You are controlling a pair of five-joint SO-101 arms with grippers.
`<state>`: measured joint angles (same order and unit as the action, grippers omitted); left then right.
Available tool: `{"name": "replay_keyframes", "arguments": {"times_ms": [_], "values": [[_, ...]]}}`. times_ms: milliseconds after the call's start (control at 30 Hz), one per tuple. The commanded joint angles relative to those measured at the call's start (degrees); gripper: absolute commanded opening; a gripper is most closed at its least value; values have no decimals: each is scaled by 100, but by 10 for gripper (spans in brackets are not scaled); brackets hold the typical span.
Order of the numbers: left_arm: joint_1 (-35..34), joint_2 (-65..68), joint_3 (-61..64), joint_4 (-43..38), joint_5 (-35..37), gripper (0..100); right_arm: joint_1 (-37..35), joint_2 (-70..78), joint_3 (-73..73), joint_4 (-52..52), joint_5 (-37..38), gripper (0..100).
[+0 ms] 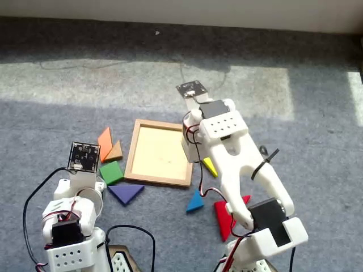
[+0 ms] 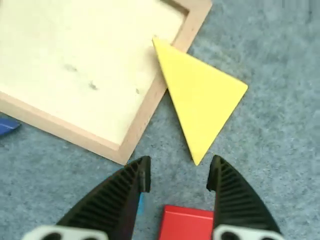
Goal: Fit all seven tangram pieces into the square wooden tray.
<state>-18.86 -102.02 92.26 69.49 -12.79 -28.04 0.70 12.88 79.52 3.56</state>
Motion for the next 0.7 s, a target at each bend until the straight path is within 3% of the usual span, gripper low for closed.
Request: {"name": "replay_keyframes", "arguments": {"times_ms": [0, 300, 533, 667], "values": [[-48, -207, -48, -9, -70, 148, 136, -303, -251, -488, -185, 180], [-48, -207, -48, -9, -70, 148, 1578, -268, -180, -1007, -18, 176], [-48, -207, -48, -9, -70, 148, 1692, 743, 110, -1613, 132, 13], [-48, -207, -40, -9, -70, 148, 1666, 1244, 119, -1842, 88, 5]]}}
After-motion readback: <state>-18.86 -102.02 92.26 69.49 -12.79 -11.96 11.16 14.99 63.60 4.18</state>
